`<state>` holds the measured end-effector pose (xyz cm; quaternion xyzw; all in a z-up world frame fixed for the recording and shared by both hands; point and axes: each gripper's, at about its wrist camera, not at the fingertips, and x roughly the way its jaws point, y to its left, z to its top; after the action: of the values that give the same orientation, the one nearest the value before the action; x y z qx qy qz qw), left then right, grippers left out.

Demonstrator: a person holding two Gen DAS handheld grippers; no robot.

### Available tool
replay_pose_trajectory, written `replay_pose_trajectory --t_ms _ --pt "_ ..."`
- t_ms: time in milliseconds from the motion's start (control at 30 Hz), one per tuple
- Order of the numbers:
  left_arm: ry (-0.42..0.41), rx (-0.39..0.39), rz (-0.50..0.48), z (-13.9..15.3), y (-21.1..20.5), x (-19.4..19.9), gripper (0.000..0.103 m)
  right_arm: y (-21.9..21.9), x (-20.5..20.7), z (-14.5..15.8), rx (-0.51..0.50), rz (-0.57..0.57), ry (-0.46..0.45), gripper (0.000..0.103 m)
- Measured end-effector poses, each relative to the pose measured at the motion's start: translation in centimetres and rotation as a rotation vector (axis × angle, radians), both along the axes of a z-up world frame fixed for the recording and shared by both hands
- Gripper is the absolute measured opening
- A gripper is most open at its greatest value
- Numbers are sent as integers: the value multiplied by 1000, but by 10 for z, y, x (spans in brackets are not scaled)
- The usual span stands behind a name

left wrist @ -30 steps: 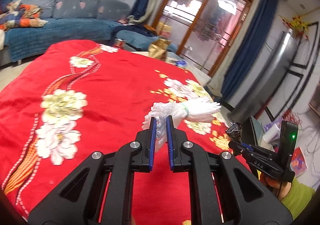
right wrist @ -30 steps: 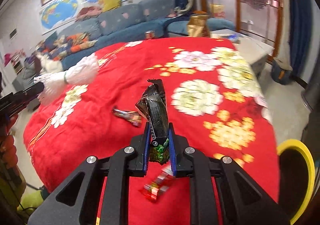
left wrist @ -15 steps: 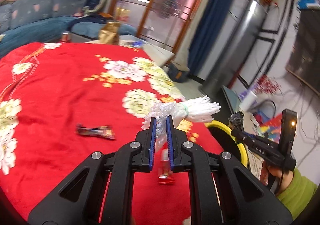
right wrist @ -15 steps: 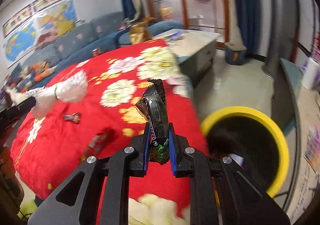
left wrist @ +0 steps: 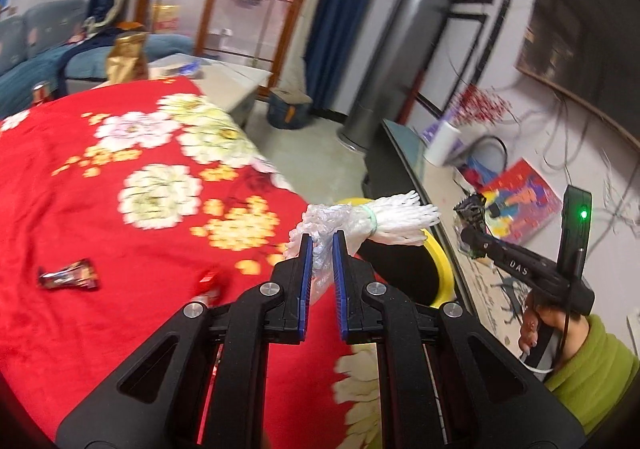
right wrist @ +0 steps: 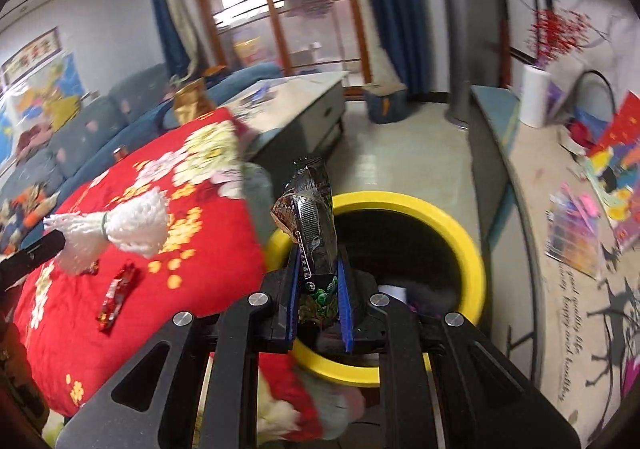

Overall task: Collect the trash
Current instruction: 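Carry the white bundle and black-green packet over the yellow-rimmed bin with both tools, then open both tools to drop the bundle and packet into the bin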

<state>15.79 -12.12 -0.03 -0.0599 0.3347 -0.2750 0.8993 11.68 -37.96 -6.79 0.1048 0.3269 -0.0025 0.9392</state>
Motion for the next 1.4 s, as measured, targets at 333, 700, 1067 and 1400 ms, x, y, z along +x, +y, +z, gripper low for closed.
replay_pose_trajectory --t_ms 333,700,1067,1400 --pt "12 65 -132 -13 -76 10 6 -71 -32 -8 44 -172 -15 16" --pt "56 180 -187 -45 -134 32 7 -90 -14 -25 84 -159 35 16" --pt "102 144 -173 -54 -134 44 61 -78 29 -41 120 -89 88 53" --pt "123 58 -81 -41 -94 41 92 -66 10 -46 81 -138 82 72"
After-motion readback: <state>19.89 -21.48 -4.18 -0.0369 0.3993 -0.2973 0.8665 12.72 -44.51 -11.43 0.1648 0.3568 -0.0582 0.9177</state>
